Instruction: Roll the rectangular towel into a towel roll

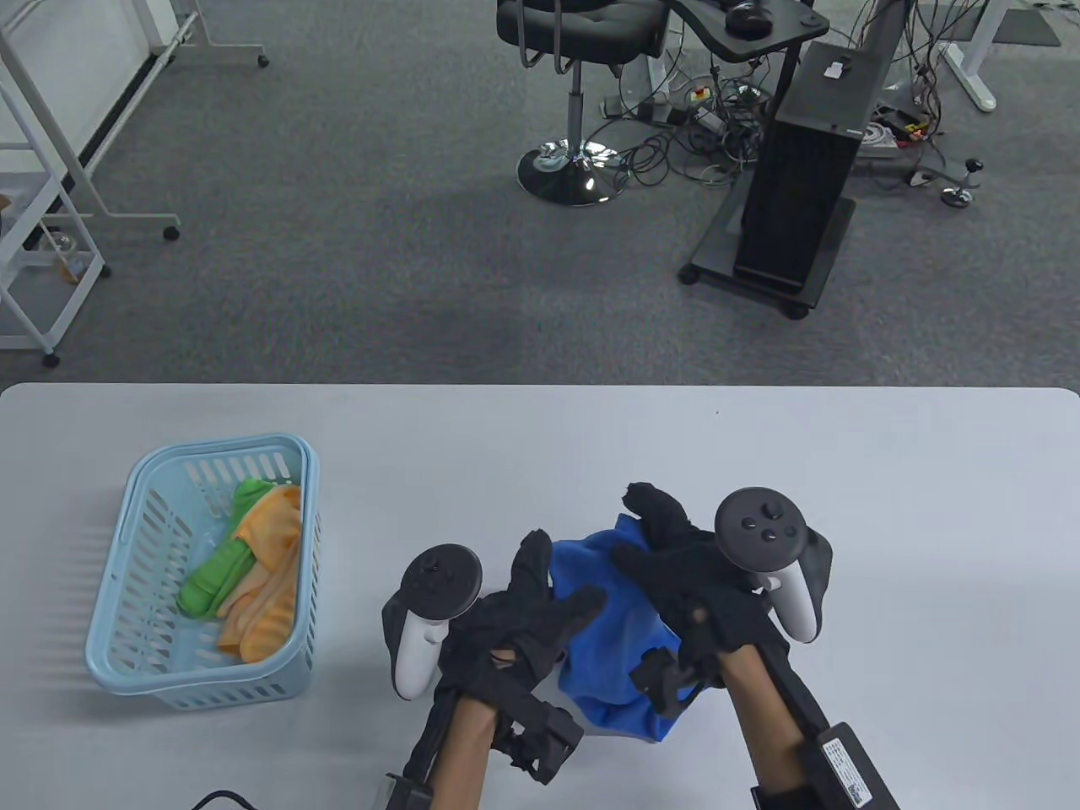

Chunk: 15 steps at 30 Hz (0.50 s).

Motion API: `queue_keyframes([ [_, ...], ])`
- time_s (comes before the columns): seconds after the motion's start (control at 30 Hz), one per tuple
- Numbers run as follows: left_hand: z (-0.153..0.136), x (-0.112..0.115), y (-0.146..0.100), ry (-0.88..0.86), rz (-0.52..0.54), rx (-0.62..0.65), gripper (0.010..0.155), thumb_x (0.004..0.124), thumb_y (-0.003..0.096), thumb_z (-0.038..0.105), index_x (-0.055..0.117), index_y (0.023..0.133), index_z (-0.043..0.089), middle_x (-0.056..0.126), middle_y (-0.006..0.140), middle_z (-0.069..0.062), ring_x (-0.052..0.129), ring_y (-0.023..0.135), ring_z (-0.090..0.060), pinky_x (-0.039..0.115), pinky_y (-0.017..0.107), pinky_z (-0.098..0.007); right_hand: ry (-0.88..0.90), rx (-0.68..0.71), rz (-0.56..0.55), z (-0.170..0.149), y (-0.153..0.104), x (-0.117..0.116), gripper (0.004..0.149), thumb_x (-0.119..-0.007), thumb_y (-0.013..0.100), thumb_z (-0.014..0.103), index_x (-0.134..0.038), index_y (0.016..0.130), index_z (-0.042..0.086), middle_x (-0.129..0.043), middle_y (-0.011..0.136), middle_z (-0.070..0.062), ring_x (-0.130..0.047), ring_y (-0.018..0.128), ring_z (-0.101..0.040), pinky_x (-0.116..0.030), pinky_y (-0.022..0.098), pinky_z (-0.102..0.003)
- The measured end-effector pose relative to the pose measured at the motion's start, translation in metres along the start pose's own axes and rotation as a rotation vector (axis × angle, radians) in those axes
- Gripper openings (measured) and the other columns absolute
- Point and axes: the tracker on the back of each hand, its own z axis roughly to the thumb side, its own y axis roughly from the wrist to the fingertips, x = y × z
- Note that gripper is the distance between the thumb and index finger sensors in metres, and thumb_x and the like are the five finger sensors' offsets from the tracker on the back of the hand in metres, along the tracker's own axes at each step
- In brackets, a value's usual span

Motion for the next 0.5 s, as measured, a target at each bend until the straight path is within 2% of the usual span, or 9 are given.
queue_keyframes([
  [0.07, 0.010, -0.004, -0.002, 0.059, 0.041, 0.046, 0.086, 0.088, 0.0424, 0.036, 0.039, 0.112, 0.034, 0.091, 0.074, -0.006, 0.095, 0.060, -0.028, 0.074, 0.053, -0.058, 0.016, -0.003, -0.052, -0.002, -0.002, 0.010, 0.065, -0.082, 0.034, 0.033, -0.063, 0.096, 0.027, -0.080, 0.073, -0.002, -0.099, 0.040, -0.009, -0.088, 0.041, -0.038],
  [0.13, 0.021, -0.009, -0.005, 0.129, 0.071, 0.096, 0.072, 0.088, 0.0427, 0.033, 0.057, 0.107, 0.043, 0.089, 0.073, -0.008, 0.093, 0.060, -0.029, 0.072, 0.054, -0.060, 0.025, -0.002, -0.094, -0.002, -0.004, 0.019, 0.059, -0.082, 0.033, 0.032, -0.068, 0.091, 0.031, -0.079, 0.073, -0.003, -0.099, 0.039, -0.008, -0.088, 0.040, -0.038],
  [0.2, 0.035, -0.011, -0.009, 0.238, 0.099, 0.117, 0.055, 0.088, 0.0424, 0.033, 0.083, 0.098, 0.032, 0.090, 0.071, -0.008, 0.093, 0.057, -0.029, 0.072, 0.054, -0.060, -0.016, 0.000, -0.117, -0.002, -0.005, 0.025, 0.058, -0.083, 0.033, 0.033, -0.068, 0.089, 0.032, -0.076, 0.076, -0.003, -0.098, 0.040, -0.007, -0.087, 0.041, -0.037],
  [0.27, 0.049, -0.011, -0.012, 0.393, 0.198, 0.147, 0.049, 0.088, 0.0412, 0.036, 0.092, 0.089, 0.027, 0.093, 0.067, -0.007, 0.096, 0.053, -0.027, 0.075, 0.051, -0.059, -0.059, 0.024, -0.116, 0.000, -0.006, 0.026, 0.057, -0.081, 0.033, 0.039, -0.070, 0.088, 0.033, -0.072, 0.083, -0.005, -0.097, 0.043, -0.009, -0.085, 0.044, -0.038],
  [0.33, 0.060, -0.009, -0.013, 0.525, 0.279, 0.151, 0.047, 0.089, 0.0405, 0.036, 0.093, 0.086, 0.025, 0.094, 0.065, -0.007, 0.096, 0.052, -0.027, 0.075, 0.051, -0.059, -0.093, 0.060, -0.051, 0.002, -0.007, 0.021, 0.068, -0.083, 0.029, 0.051, -0.070, 0.093, 0.031, -0.061, 0.094, -0.011, -0.091, 0.059, -0.021, -0.076, 0.053, -0.049],
  [0.37, 0.062, -0.009, -0.012, 0.542, 0.283, 0.154, 0.046, 0.088, 0.0407, 0.036, 0.093, 0.085, 0.026, 0.094, 0.065, -0.006, 0.097, 0.052, -0.026, 0.076, 0.051, -0.058, -0.140, 0.082, -0.004, 0.003, -0.008, 0.018, 0.084, -0.084, 0.025, 0.057, -0.060, 0.101, 0.030, -0.048, 0.100, -0.012, -0.078, 0.073, -0.028, -0.067, 0.060, -0.054],
  [0.43, 0.064, -0.009, -0.008, 0.506, 0.275, 0.146, 0.045, 0.088, 0.0411, 0.037, 0.093, 0.084, 0.026, 0.094, 0.065, -0.005, 0.097, 0.051, -0.026, 0.077, 0.050, -0.058, -0.318, 0.080, 0.093, 0.006, -0.008, 0.010, 0.099, -0.084, 0.023, 0.063, -0.043, 0.107, 0.031, -0.031, 0.106, -0.011, -0.059, 0.089, -0.034, -0.053, 0.068, -0.060],
  [0.47, 0.064, -0.010, -0.007, 0.489, 0.275, 0.151, 0.045, 0.087, 0.0412, 0.037, 0.093, 0.084, 0.025, 0.095, 0.064, -0.005, 0.098, 0.051, -0.026, 0.077, 0.049, -0.058, -0.368, 0.078, 0.111, 0.006, -0.008, 0.007, 0.102, -0.084, 0.023, 0.063, -0.038, 0.108, 0.031, -0.026, 0.107, -0.011, -0.053, 0.093, -0.035, -0.049, 0.070, -0.061],
  [0.5, 0.064, -0.011, -0.006, 0.449, 0.274, 0.157, 0.045, 0.087, 0.0413, 0.038, 0.094, 0.084, 0.025, 0.096, 0.063, -0.005, 0.099, 0.050, -0.025, 0.079, 0.048, -0.058, -0.436, 0.077, 0.139, 0.007, -0.006, 0.003, 0.095, -0.086, 0.025, 0.058, -0.043, 0.107, 0.033, -0.030, 0.107, -0.010, -0.053, 0.093, -0.035, -0.048, 0.071, -0.061],
])
